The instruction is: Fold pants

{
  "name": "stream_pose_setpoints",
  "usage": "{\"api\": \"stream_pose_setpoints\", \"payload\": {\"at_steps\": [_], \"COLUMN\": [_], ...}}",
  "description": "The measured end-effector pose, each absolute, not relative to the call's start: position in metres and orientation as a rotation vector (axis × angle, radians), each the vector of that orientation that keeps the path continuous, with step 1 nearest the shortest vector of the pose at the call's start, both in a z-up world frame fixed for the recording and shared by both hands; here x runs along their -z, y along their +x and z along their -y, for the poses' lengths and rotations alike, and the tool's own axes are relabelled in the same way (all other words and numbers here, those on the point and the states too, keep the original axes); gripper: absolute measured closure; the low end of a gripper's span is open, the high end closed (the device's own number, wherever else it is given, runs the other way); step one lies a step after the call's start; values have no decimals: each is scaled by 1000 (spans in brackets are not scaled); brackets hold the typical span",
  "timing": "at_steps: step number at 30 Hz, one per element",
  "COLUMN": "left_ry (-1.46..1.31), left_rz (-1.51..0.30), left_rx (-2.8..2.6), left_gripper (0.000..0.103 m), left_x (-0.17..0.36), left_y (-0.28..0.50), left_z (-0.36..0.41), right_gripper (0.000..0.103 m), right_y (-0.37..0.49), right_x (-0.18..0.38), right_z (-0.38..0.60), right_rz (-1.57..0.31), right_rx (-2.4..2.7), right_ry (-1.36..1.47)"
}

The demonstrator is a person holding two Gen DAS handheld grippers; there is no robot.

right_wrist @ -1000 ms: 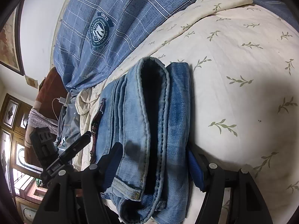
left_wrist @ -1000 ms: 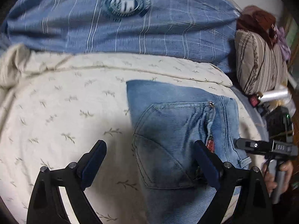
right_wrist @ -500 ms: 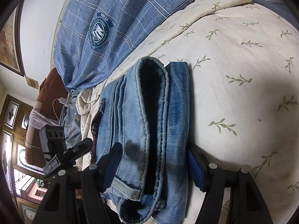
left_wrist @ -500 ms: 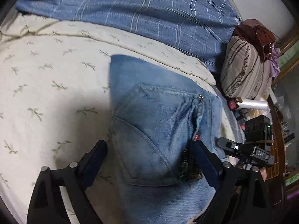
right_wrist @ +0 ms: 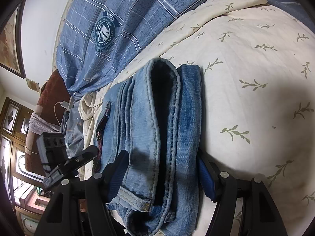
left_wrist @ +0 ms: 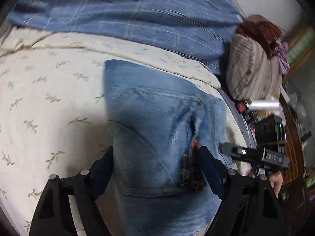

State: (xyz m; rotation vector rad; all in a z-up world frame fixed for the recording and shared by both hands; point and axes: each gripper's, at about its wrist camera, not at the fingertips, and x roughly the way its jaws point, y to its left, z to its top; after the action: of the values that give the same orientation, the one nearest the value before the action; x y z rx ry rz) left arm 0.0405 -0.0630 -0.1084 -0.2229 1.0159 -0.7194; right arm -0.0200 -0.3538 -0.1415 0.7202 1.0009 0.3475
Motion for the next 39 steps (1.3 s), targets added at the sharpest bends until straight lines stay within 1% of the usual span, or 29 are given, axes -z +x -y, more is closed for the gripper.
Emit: {"api": "stream_pose_setpoints", "payload": {"at_steps": [3, 5, 11, 14, 16, 21, 23, 27, 30, 32, 34, 35, 39], "left_ry": [-168, -184, -149, -128, -101, 6, 16, 14, 16, 20, 26, 27, 41], "left_rz": [-1018, -1019, -968, -927, -894, -896, -897, -903, -901, -896, -890, -889, -871], "left_rx": [710, 716, 717, 728, 731, 678, 667, 659, 656, 654, 653, 652, 648], "left_gripper": [20, 20, 21, 21, 21, 21, 21, 20, 20, 21, 21, 21, 21], "left_x": [110, 110, 103, 97, 93, 100, 101, 103, 103, 102, 102, 102, 99], "left_y": [40, 40, 32, 26, 22, 20, 20, 21, 20, 19, 18, 18, 16], "left_z": [69, 66, 71, 72, 75, 86, 88, 89, 90, 91, 92, 92, 92], "right_gripper": [32, 32, 32, 40, 47, 48, 46, 33, 28, 27, 28, 31, 52], "right_y": [-20, -20, -22, -24, -24, -20, -18, -18, -20, -21, -23, -24, -27], "right_x": [142, 141, 134, 128, 126, 135, 137, 141, 137, 136, 134, 133, 128], "right_z": [353, 352, 340, 335, 332, 330, 333, 337, 327, 324, 321, 319, 319], "right_rz": [-1000, -998, -984, -963, -956, -998, -1002, -986, -973, -968, -965, -964, -946], "right_rx": [-348, -348, -337, -335, -326, -315, -329, -365, -366, -352, -346, -336, -324], "right_ry": [717, 710, 626, 579, 548, 547, 568, 622, 558, 548, 527, 507, 473]}}
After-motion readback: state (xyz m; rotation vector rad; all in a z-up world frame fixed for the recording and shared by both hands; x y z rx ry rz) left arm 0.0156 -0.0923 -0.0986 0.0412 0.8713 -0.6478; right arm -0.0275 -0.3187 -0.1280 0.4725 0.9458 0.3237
